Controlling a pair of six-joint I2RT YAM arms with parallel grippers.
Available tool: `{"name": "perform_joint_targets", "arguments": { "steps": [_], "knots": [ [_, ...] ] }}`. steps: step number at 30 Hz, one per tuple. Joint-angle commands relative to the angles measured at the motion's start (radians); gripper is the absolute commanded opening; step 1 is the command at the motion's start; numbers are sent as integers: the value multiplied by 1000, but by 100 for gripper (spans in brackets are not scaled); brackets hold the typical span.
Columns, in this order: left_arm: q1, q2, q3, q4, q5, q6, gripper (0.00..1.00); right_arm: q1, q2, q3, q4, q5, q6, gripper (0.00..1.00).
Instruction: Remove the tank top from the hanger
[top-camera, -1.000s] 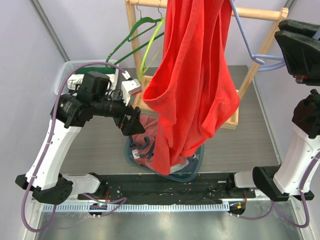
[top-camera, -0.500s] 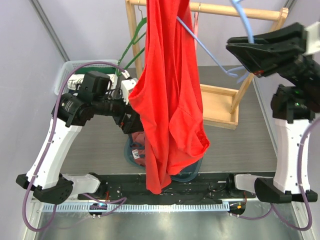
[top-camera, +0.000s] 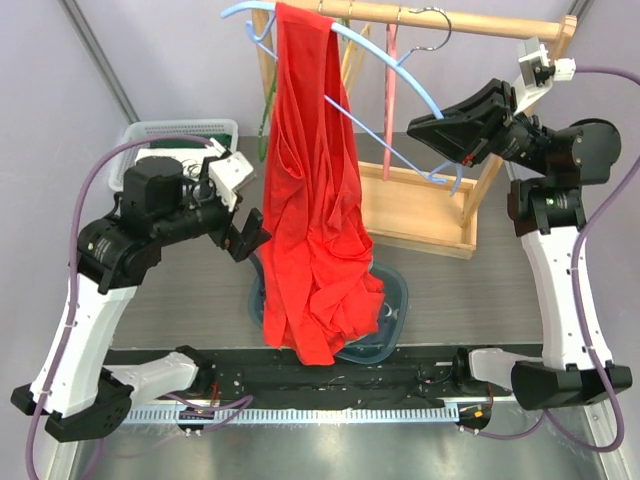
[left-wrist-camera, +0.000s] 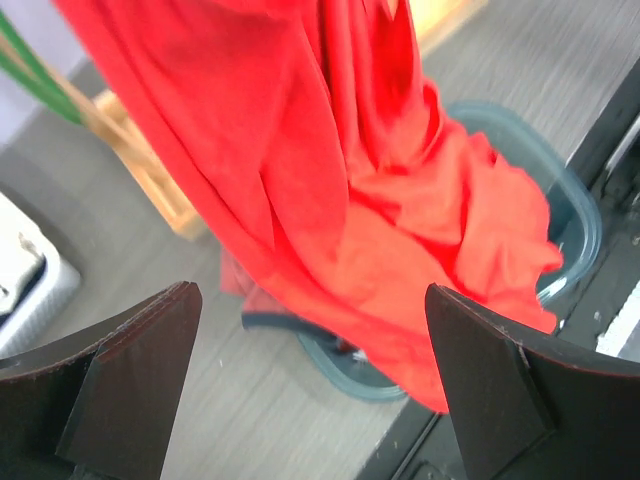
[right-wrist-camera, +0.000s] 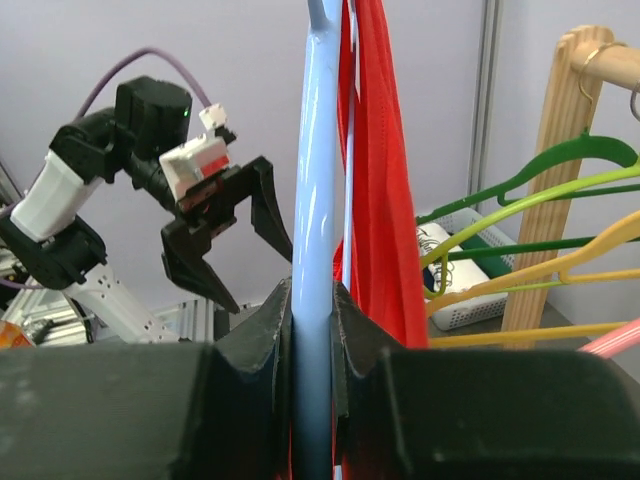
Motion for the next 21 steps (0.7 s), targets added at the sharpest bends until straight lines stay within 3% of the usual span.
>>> {"name": "perform_joint_targets", "arguments": {
  "steps": [1, 6, 13, 17, 21],
  "knots": [
    [4, 27, 96, 67, 62, -39, 100, 7, -106, 44, -67, -32, -152, 1],
    [4, 52, 171, 39, 159, -55, 99, 15, -185, -28, -88, -66, -176, 1],
    [4, 171, 569, -45, 286, -56, 96, 15, -317, -169, -262, -59, -343, 1],
    [3, 196, 598, -45, 379, -120, 94, 15, -383, -286, -262, -37, -375, 1],
    [4, 170, 480, -22, 497, -153, 90, 15, -423, -334, -312, -3, -423, 1]
  ]
}}
